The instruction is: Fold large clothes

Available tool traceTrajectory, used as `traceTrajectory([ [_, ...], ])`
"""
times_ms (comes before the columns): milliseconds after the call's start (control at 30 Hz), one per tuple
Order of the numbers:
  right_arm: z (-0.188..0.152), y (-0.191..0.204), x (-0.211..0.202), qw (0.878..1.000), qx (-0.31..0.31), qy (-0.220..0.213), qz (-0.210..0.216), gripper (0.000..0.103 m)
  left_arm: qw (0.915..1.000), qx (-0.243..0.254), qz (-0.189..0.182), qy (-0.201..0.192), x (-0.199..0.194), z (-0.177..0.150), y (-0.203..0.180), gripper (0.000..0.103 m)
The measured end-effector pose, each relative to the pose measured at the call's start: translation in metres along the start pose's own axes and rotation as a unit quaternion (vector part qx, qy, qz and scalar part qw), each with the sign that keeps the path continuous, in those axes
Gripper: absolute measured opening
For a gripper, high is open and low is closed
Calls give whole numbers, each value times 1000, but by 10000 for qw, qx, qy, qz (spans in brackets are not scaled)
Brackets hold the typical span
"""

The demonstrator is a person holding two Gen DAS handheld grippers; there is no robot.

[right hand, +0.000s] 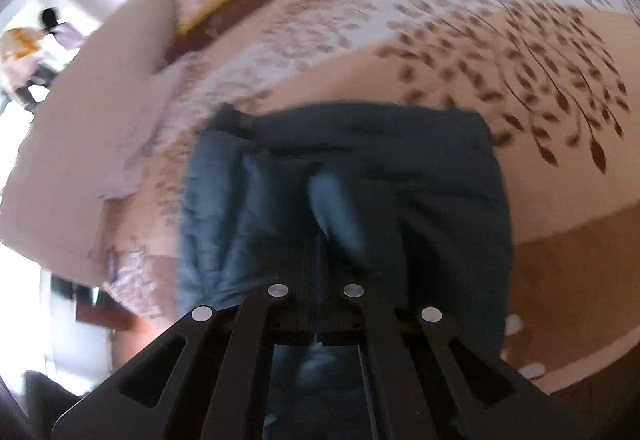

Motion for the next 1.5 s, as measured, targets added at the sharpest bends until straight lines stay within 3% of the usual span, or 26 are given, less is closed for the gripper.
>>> traceTrajectory([
  [200, -15, -35, 30, 9992, 329, 217, -67, 0, 9957, -757, 537, -36, -14, -20, 40, 70],
  [467, -30, -37, 33, 9995, -46, 17, -327, 0, 9819, -1699, 837, 91, -9, -45, 78, 73],
  [767, -31, -30, 30, 9974, -276, -54, -658, 0, 9684, -2397, 599, 336, 2, -66, 99, 73],
  [967, -38, -5, -22, 9950, -559, -510, -650, 4, 9619, -2689, 413, 283, 0, -74, 101, 73],
  [1167, -106, 33, -79, 9918, -1198, -435, -72, 4, 9588, -2808, 305, 314, 3, -77, 102, 73],
  [1233, -128, 28, -72, 9921, -1240, -129, -115, 4, 9555, -2923, 263, 314, 5, -80, 104, 73],
  [1300, -145, 8, -50, 9912, -1152, 211, -616, 3, 9515, -3047, 234, 341, 6, -85, 107, 73],
  [1367, -152, -14, -32, 9917, -862, 335, -888, 0, 9472, -3176, 230, 364, 6, -92, 110, 73],
  [1500, -155, -35, -12, 9935, -377, 355, -1014, 0, 9408, -3374, 248, 196, -5, -99, 116, 73],
])
Point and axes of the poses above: each gripper's, at about its wrist camera, not at the fingertips, and x roughly the way its jaws point, y to its left, z to its top, the point moved 2 cm from there along x, roughly the way its jaws point, and after that the axes turned 5 degrees about -y, right-handed, at the moved point
